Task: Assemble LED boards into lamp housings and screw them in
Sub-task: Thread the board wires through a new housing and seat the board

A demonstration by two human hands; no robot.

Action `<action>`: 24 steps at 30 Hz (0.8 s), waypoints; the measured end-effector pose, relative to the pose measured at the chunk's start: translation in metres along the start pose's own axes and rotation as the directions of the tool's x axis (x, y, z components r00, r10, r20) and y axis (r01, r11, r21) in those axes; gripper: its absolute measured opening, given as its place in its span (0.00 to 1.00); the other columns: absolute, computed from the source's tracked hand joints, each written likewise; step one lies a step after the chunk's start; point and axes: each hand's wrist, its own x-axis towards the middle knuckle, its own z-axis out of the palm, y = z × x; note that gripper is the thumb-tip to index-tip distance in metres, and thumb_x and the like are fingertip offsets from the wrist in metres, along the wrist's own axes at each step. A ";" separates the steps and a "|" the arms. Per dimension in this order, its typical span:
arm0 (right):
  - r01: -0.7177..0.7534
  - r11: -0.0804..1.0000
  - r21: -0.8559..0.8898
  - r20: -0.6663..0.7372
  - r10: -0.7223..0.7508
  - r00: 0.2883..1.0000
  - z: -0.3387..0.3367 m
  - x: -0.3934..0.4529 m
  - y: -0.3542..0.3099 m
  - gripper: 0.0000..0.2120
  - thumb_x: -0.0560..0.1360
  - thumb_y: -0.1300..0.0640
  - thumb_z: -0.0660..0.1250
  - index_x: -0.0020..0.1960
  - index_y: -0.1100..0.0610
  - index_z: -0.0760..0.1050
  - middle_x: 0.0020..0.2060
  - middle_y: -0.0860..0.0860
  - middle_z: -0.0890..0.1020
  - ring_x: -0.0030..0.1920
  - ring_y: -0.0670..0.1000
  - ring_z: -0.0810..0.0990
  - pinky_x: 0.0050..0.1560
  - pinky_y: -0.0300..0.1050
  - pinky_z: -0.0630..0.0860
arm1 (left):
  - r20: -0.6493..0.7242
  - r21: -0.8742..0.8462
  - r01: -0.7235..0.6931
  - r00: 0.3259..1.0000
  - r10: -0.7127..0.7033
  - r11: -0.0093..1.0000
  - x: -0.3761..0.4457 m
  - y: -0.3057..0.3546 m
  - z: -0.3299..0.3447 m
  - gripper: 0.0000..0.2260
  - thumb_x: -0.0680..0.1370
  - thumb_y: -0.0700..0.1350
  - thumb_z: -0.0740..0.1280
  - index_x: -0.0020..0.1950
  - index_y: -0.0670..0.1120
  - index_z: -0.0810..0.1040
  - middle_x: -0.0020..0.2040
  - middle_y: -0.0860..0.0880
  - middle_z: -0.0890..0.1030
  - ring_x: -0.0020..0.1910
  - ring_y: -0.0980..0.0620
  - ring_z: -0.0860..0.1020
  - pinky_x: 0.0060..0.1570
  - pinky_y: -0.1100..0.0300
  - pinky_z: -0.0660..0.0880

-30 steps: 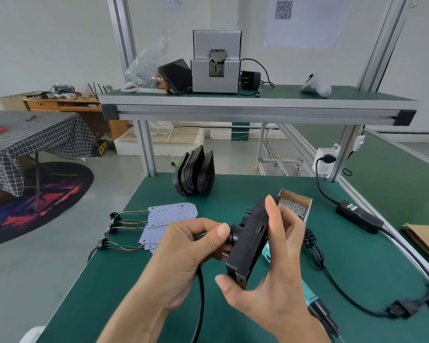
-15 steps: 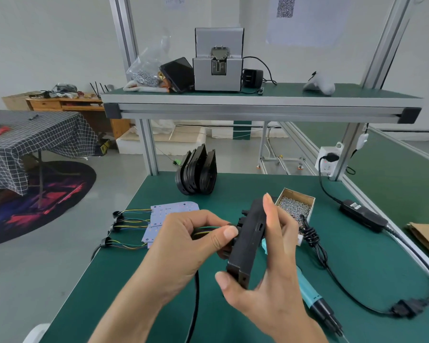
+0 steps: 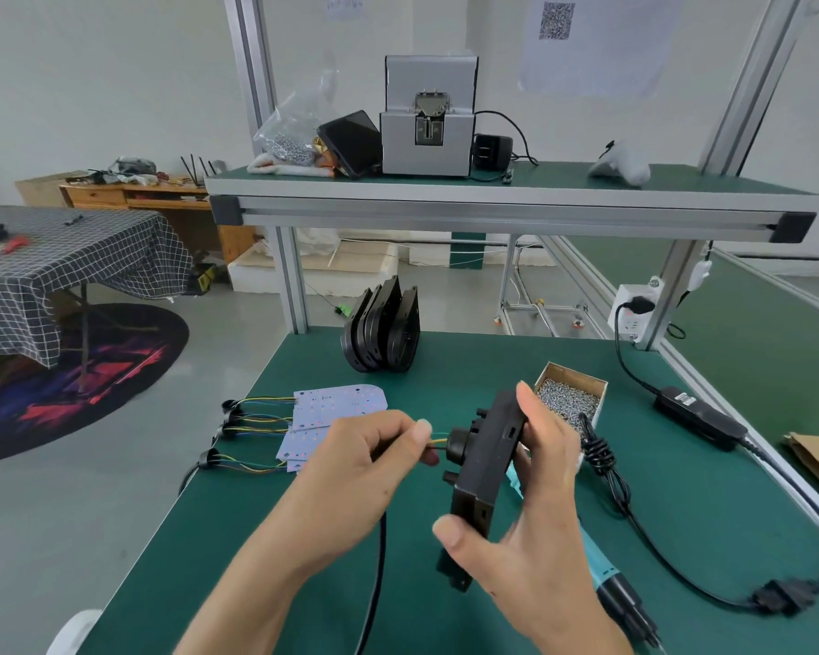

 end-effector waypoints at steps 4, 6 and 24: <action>-0.043 0.997 -0.069 0.070 0.047 0.996 -0.008 -0.011 -0.002 0.54 0.67 0.18 0.62 0.83 0.46 0.53 0.77 0.52 0.60 0.78 0.51 0.65 0.72 0.40 0.66 | -0.031 -0.119 0.048 0.998 -0.052 0.992 0.002 -0.002 0.011 0.15 0.77 0.57 0.65 0.40 0.46 0.78 0.35 0.49 0.77 0.35 0.50 0.68 0.41 0.53 0.67; -0.050 0.997 -0.059 0.065 0.054 0.996 -0.016 -0.013 -0.005 0.48 0.70 0.18 0.57 0.82 0.43 0.59 0.81 0.47 0.57 0.82 0.47 0.56 0.75 0.44 0.62 | -0.054 -0.060 0.013 0.998 -0.017 0.998 0.001 -0.004 0.015 0.15 0.80 0.56 0.65 0.39 0.48 0.76 0.33 0.51 0.72 0.33 0.50 0.65 0.37 0.56 0.64; -0.116 0.896 -0.429 0.112 0.180 0.977 -0.031 0.009 -0.020 0.10 0.70 0.56 0.77 0.46 0.44 0.81 0.59 0.33 0.76 0.66 0.34 0.71 0.61 0.23 0.61 | -0.102 0.329 -0.148 0.976 0.190 0.933 -0.014 0.003 0.052 0.18 0.85 0.50 0.61 0.37 0.49 0.62 0.32 0.51 0.69 0.35 0.49 0.66 0.38 0.54 0.66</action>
